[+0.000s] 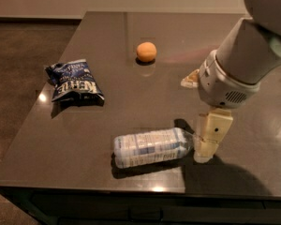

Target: Move blue plastic bottle near orange

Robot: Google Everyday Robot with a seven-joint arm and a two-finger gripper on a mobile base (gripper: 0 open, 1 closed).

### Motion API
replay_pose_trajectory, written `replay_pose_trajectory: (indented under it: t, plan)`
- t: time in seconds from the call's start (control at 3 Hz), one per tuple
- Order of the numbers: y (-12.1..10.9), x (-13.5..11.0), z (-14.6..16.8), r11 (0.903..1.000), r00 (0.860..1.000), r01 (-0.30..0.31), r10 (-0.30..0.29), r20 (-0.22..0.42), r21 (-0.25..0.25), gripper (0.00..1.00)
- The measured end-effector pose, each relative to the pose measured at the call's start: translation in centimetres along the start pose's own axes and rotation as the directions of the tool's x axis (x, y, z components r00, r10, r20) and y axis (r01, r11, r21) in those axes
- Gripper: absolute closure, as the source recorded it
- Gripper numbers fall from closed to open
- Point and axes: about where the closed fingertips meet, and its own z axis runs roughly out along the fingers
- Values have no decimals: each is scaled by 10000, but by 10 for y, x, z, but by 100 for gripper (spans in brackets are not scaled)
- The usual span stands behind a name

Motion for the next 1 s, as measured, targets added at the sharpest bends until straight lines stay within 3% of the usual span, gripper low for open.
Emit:
replay_pose_trajectory:
  t: [1.0]
  plan:
    - [27, -24, 50, 9942, 9977, 651, -634, 222, -856, 0]
